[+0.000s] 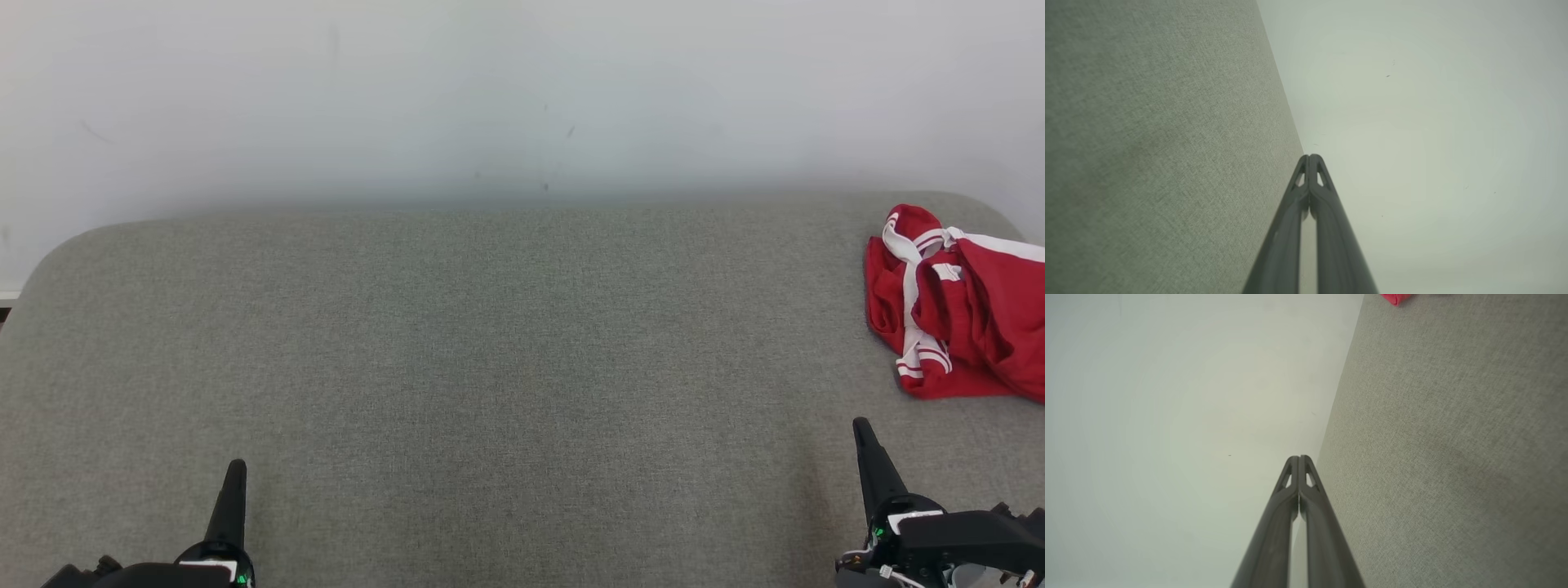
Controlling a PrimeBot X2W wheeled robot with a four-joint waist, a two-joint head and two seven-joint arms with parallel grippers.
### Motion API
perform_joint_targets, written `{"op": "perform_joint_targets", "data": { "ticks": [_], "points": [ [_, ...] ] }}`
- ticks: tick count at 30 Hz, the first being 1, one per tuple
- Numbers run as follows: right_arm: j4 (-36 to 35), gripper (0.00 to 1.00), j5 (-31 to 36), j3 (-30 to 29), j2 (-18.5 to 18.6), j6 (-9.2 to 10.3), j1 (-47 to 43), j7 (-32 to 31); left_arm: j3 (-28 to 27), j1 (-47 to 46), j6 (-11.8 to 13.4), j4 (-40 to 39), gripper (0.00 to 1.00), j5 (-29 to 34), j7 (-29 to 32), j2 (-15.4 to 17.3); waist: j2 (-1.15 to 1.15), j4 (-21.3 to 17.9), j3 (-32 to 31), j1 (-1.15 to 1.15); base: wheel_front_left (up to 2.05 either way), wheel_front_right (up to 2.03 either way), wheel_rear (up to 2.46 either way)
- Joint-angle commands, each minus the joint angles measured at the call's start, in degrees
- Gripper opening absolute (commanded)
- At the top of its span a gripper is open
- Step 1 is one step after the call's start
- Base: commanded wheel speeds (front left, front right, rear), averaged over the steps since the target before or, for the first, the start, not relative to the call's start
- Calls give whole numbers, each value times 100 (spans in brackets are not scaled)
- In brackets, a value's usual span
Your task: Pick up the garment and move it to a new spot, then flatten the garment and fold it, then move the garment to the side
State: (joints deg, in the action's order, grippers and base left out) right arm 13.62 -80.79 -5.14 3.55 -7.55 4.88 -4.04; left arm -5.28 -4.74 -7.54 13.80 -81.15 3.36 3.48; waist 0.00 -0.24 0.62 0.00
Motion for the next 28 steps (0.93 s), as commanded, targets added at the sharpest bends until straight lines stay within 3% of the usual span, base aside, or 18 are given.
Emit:
{"op": "perform_joint_targets", "data": {
  "ticks": [1, 28],
  "points": [
    [-19, 0, -141, -28, -13, 9, 91, -36, -20, -81, 7, -5, 0, -119, 37, -18, 0, 1, -2, 0, 0, 0, 0],
    [48, 0, -1202, -143, -65, 12, 157, -259, -129, -178, 10, 31, 0, -1172, 329, -57, 0, 24, -45, 0, 0, 0, 0]
  ]
}}
